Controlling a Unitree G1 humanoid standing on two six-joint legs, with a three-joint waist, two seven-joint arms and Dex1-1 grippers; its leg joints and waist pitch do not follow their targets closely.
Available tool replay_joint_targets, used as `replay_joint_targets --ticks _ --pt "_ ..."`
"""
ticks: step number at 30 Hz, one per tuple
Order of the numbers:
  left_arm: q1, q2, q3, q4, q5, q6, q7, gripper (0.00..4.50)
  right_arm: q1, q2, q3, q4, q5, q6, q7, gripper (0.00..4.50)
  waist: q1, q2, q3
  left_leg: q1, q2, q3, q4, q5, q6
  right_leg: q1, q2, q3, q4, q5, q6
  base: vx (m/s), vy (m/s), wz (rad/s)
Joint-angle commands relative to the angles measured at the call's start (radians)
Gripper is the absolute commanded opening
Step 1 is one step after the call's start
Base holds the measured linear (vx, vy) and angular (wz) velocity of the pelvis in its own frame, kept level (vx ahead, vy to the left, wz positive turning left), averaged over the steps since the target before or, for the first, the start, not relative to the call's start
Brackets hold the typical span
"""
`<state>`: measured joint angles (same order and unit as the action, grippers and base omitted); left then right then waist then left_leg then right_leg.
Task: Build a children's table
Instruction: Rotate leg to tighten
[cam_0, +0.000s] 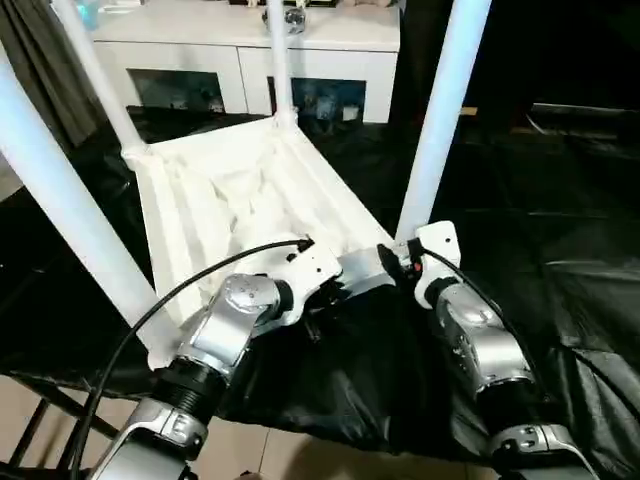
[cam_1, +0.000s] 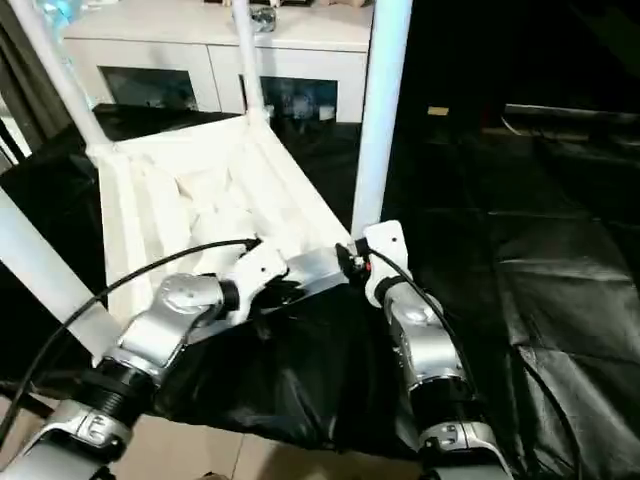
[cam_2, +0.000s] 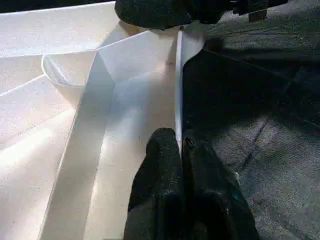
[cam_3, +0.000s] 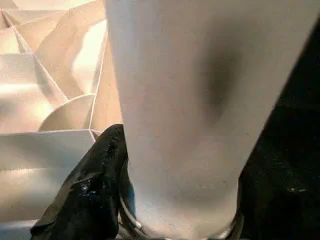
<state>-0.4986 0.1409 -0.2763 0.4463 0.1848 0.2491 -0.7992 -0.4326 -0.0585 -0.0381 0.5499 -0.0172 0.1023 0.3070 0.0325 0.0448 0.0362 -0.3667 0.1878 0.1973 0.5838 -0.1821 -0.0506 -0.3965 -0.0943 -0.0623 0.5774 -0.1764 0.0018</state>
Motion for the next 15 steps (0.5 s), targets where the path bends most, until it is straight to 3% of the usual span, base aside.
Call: replay_joint_targets --ticks 1,5,6,9,11,15 --pt "0.000 -0.041 -0.036 -0.016 -0.021 -0.045 0.050 0.00 0.008 0.059 0.105 -0.030 0.033 -0.001 0.115 3.42 -0.004 -0.014 -0.046 0.015 0.036 -0.027 -0.084 -0.375 0.016 0.022 -0.049 0.033 -0.087 -0.422 -0.138 0.000 0.000 0.00" --pt "0.020 0.004 -0.025 -0.039 -0.039 -0.080 -0.018 0.00 0.013 -0.021 0.112 -0.047 0.030 -0.027 0.206 3.60 0.001 -0.017 -0.049 0.010 0.036 -0.024 -0.081 -0.342 0.030 0.029 -0.051 0.034 -0.084 -0.387 -0.146 0.000 0.000 0.00" --pt "0.032 0.039 -0.017 -0.049 -0.061 -0.114 -0.079 0.00 0.026 -0.084 0.133 -0.070 0.038 -0.051 0.328 3.60 0.003 -0.028 -0.051 0.007 0.035 -0.022 -0.078 -0.305 0.047 0.032 -0.053 0.035 -0.080 -0.366 -0.154 0.000 0.000 0.00" --pt "0.038 0.062 -0.013 -0.052 -0.077 -0.139 -0.121 0.00 0.036 -0.124 0.150 -0.087 0.043 -0.064 0.411 3.60 0.005 -0.024 -0.051 0.005 0.037 -0.018 -0.074 -0.276 0.065 0.031 -0.051 0.037 -0.077 -0.343 -0.166 0.000 0.000 0.00" --pt "0.042 0.100 -0.001 -0.055 -0.106 -0.158 -0.189 0.00 0.041 -0.189 0.173 -0.101 0.056 -0.080 0.530 3.60 0.009 -0.027 -0.057 0.002 0.037 -0.018 -0.070 -0.237 0.078 0.038 -0.051 0.035 -0.068 -0.300 -0.179 0.000 0.000 0.00" --pt "0.040 0.143 0.003 -0.054 -0.137 -0.166 -0.270 0.00 0.035 -0.243 0.187 -0.106 0.084 -0.080 0.656 3.60 0.013 -0.025 -0.058 0.003 0.041 -0.014 -0.064 -0.177 0.102 0.037 -0.048 0.035 -0.055 -0.207 -0.224 0.000 0.000 0.00"
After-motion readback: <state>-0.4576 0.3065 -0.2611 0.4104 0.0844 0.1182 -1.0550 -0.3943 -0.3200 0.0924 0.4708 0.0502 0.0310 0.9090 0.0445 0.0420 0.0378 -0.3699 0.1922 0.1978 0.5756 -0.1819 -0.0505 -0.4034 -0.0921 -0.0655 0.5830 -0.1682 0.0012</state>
